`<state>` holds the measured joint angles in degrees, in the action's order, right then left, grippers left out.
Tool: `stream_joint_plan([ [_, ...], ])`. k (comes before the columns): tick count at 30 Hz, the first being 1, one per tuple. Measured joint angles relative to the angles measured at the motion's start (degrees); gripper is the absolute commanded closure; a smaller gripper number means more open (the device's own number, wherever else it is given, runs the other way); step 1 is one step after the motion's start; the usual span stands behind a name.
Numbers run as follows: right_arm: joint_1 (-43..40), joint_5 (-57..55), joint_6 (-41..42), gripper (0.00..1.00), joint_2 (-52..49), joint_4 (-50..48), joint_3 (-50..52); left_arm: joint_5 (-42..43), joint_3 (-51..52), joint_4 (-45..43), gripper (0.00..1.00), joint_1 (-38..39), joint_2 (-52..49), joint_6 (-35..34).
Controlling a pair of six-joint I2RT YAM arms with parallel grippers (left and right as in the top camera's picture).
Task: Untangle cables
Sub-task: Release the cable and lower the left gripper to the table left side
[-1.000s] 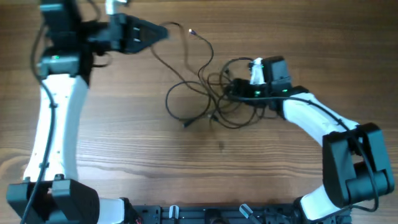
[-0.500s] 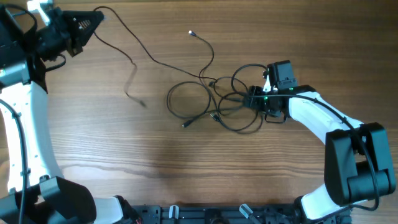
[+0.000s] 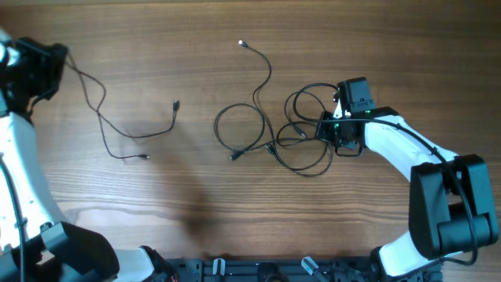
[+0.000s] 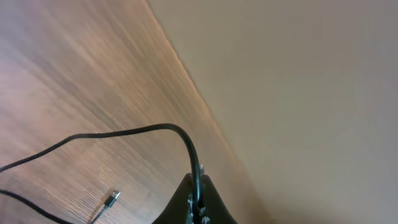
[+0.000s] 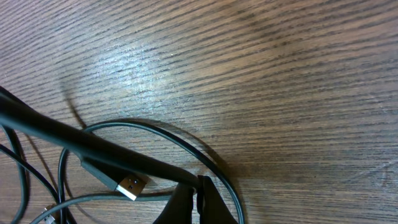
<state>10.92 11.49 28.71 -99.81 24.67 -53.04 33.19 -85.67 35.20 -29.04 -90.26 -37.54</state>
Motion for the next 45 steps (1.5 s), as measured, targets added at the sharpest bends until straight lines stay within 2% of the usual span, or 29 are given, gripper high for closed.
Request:
stream_joint_plan([
  [2, 0.0, 0.0, 0.0, 0.96, -0.02, -0.02, 0.0, -0.68, -0.02, 1.25, 0.96, 4.13, -1.27, 3.85],
  [4, 0.0, 0.0, 0.0, 0.96, -0.02, 0.04, 0.0, -3.87, -0.02, 6.78, 0.96, 7.52, -3.32, 5.75],
  [7, 0.0, 0.0, 0.0, 0.96, -0.02, 0.11, 0.0, -14.4, 0.48, 17.79, 0.96, 12.28, -7.87, 7.21],
  [8, 0.0, 0.0, 0.0, 0.96, -0.02, 0.17, 0.0, -17.44, 0.46, 20.48, 0.93, 13.35, -9.01, 7.43],
  [9, 0.0, 0.0, 0.0, 0.96, -0.02, 0.17, 0.0, -20.92, 0.52, 23.67, 0.79, 14.47, -10.16, 7.52],
  [12, 0.0, 0.0, 0.0, 0.96, -0.02, 0.15, 0.0, -27.06, 0.55, 26.91, 0.0, 17.05, -14.8, 8.24],
  [16, 0.0, 0.0, 0.0, 0.96, -0.02, 0.17, 0.0, -29.29, 0.57, 28.65, 0.0, 17.35, -17.94, 8.35],
  [22, 0.0, 0.0, -0.02, 0.96, -0.02, 0.17, 0.0, -29.99, 0.42, 28.68, 0.0, 17.35, -17.49, 8.37],
  [27, 0.0, 0.0, 0.0, 0.95, -0.02, 0.13, 0.0, -30.36, -2.01, 30.18, 0.0, 17.38, -3.85, 8.37],
  [28, 0.0, 0.0, 0.0, 0.95, -0.07, 0.15, 0.0, -30.34, -2.56, 32.37, 0.04, 17.38, -2.08, 8.37],
  [29, 0.0, 0.0, 0.0, 0.95, -0.07, 0.15, 0.0, -30.36, -2.58, 33.7, 0.35, 17.42, -1.51, 8.37],
  [30, 0.0, 0.0, 0.0, 0.95, -0.07, 0.11, 0.0, -30.38, -2.36, 36.24, 0.45, 17.62, -1.49, 8.46],
  [31, 0.0, 0.0, 0.0, 0.95, -0.07, 0.11, 0.0, -30.38, -0.96, 37.48, 0.38, 18.25, -1.66, 8.85],
  [32, 0.0, 0.0, -0.02, 0.95, -0.07, 0.09, 0.0, -30.38, 0.96, 37.97, 0.24, 19.06, -1.79, 10.51],
  [33, 0.0, 0.0, 0.0, 0.95, -0.07, 0.09, 0.0, -30.4, 3.08, 37.83, 0.16, 20.0, -1.84, 11.93],
  [35, 0.0, 0.02, 0.0, 0.95, -0.11, -0.04, 0.0, -30.32, 8.41, 37.62, 0.16, 21.79, -2.16, 17.86],
  [38, 0.0, 0.0, 0.0, 0.95, -0.17, -0.02, 0.0, -30.6, 20.74, 27.39, 0.11, 23.87, -2.23, 22.86],
  [39, 0.0, 0.0, 0.0, 0.95, -0.17, 0.0, 0.0, -30.58, 24.55, 23.06, 0.07, 24.24, -2.49, 24.0],
  [44, 0.0, 0.0, 0.0, 0.95, -0.26, -0.04, 0.0, -30.6, 37.33, 5.92, 0.09, 25.46, -2.78, 26.8],
  [45, 0.0, 0.0, 0.0, 0.95, -0.26, -0.07, 0.0, -30.6, 38.25, 4.26, 0.05, 25.57, -2.84, 27.34],
])
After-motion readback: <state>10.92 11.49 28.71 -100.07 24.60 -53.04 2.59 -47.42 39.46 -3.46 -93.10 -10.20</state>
